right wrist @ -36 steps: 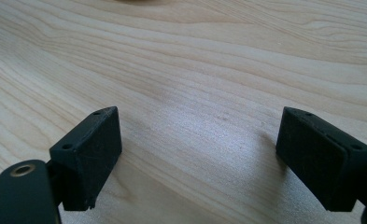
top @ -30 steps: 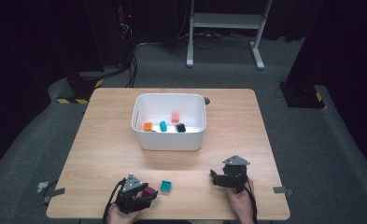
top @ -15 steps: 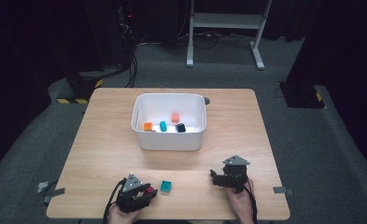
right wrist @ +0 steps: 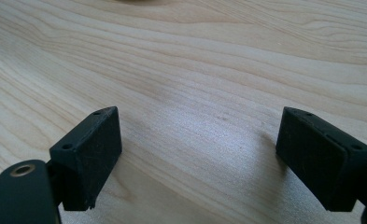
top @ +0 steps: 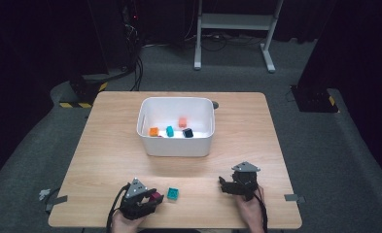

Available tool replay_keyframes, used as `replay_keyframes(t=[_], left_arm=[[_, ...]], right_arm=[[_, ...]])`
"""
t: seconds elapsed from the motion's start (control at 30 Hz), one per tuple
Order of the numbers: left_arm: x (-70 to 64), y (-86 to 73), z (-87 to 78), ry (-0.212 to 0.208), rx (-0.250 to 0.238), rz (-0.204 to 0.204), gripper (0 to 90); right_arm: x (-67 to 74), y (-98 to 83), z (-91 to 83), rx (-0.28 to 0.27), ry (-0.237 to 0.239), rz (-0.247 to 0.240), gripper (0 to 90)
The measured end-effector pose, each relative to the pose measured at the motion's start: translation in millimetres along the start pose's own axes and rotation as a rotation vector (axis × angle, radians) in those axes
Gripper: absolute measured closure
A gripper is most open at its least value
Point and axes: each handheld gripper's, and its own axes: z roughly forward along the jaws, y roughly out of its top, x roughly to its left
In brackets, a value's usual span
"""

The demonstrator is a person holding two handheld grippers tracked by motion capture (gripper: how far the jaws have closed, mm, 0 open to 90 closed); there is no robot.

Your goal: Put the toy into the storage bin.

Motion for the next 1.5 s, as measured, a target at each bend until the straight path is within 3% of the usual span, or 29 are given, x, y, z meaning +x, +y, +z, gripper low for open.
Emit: replay_keyframes(t=[0.3,0.47,0.83,1.0,1.3,1.5], left_arm=[[8.3,20.9,-9.6,-0.005,-0.024,-0.013,58.1],[15.5,38.3,-15.3,-0.024,-0.046,-0.027,58.1],[33.4,83.3,-27.6,-0.03,-0.088,-0.016,58.1],[38.0,103.7,-30.4,-0.034,-0.105,-0.001,58.1],[37.9,150.1,-30.0,-0.01,-0.104,0.076,58.1],[43.6,170.8,-26.7,-0.034,-0.103,0.074,58.1]], right_arm=[[0.0,0.0,0.0,0.0,0.0,0.0,13.9],[0.0,0.0,0.0,0.0,0.0,0.0,13.9],[0.0,0.0,0.0,0.0,0.0,0.0,13.9],[0.0,0.0,0.0,0.0,0.0,0.0,14.0],[-0.1,0.0,0.0,0.0,0.0,0.0,13.9],[0.0,0.0,0.0,0.0,0.0,0.0,13.9]])
